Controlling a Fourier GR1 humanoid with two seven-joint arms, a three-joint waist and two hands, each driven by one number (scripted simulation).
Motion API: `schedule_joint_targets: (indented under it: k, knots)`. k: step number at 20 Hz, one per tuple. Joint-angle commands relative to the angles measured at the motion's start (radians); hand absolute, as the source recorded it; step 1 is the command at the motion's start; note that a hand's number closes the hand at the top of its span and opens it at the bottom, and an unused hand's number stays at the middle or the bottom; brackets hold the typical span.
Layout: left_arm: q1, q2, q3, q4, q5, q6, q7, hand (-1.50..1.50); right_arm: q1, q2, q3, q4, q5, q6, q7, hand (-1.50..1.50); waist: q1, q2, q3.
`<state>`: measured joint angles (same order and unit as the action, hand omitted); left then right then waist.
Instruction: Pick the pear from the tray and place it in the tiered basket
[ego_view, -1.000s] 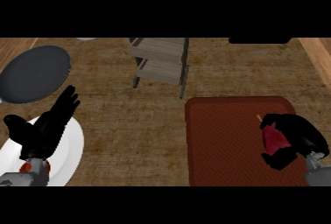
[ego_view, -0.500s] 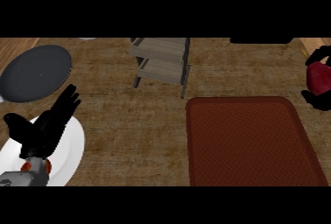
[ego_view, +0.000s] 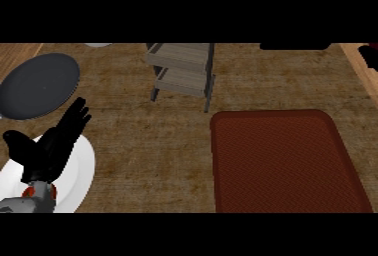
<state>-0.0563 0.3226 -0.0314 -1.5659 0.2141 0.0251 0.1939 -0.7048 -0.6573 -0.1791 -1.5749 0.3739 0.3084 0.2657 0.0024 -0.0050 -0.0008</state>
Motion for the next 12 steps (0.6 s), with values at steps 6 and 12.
schedule_joint_targets:
  k: [6,12]
  knots:
    - [0.042,-0.041,-0.024,-0.031,-0.038,0.014,0.003,0.0,-0.31,0.088,0.087,-0.058,-0.117,0.136,0.331,1.5,0.009,0.0,-0.001]
    - [-0.022,-0.028,0.004,-0.031,-0.032,0.005,0.034,0.0,-0.532,0.237,0.21,0.073,-0.022,0.051,0.425,1.5,0.019,0.004,-0.001]
